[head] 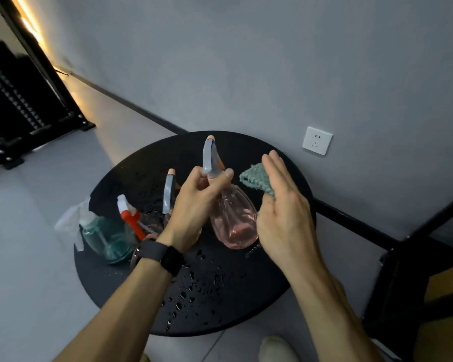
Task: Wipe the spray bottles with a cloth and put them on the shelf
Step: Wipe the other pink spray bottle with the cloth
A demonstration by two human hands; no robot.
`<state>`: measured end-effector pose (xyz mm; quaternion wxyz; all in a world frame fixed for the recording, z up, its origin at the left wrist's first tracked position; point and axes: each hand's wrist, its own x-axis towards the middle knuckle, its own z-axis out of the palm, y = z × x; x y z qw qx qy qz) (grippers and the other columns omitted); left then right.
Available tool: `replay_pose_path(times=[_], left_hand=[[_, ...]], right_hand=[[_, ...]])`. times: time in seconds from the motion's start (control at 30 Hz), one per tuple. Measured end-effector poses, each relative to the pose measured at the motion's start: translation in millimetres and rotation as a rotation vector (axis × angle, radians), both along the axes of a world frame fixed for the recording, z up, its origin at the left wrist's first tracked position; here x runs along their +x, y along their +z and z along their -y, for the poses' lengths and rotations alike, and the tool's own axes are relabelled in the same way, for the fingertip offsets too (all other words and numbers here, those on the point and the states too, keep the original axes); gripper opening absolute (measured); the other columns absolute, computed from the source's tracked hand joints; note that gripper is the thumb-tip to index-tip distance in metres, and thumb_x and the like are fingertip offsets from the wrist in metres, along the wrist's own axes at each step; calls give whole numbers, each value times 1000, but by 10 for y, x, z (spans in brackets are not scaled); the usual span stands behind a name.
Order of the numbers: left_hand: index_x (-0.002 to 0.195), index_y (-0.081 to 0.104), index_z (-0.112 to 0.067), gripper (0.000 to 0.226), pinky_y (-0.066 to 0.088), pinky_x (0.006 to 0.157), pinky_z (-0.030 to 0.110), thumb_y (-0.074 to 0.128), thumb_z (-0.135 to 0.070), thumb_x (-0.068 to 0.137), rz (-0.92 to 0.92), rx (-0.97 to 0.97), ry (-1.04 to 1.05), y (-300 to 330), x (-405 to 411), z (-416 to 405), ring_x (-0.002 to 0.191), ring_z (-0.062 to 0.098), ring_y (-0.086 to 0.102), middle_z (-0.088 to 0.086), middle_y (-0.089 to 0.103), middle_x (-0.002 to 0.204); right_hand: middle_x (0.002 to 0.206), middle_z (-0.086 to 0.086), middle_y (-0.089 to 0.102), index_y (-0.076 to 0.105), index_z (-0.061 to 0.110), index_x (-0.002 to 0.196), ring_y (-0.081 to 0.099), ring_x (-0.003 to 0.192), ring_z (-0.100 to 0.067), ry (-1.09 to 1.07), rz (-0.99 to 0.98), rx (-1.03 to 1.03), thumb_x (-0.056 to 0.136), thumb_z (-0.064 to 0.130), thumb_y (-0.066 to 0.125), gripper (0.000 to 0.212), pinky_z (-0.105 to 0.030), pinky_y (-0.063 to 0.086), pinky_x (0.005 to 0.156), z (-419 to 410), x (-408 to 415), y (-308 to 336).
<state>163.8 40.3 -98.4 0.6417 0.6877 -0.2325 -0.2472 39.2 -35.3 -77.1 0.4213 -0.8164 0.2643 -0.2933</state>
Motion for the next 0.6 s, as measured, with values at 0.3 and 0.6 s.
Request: replay_pose_path(times=[0.3,0.6], left_hand=[[111,57,-1,45,54,80,42,65,-41,92,-292,-176,60,18,-88,-398,86,26,63,15,65,98],[139,48,-2,70,59,84,39,67,-47,89,-625,-289,-55,137,-23,-606,98,30,67,21,60,114]], right_hand=[[161,18,2,6,32,153,-8,143,10,381,-114,-158,104,19,32,57,-16,4,119,-439,156,-102],[160,20,-12,-13,37,152,-15,148,-14,288,-210,-440,90,53,50,89,-47,19,119,-694,166,-241]])
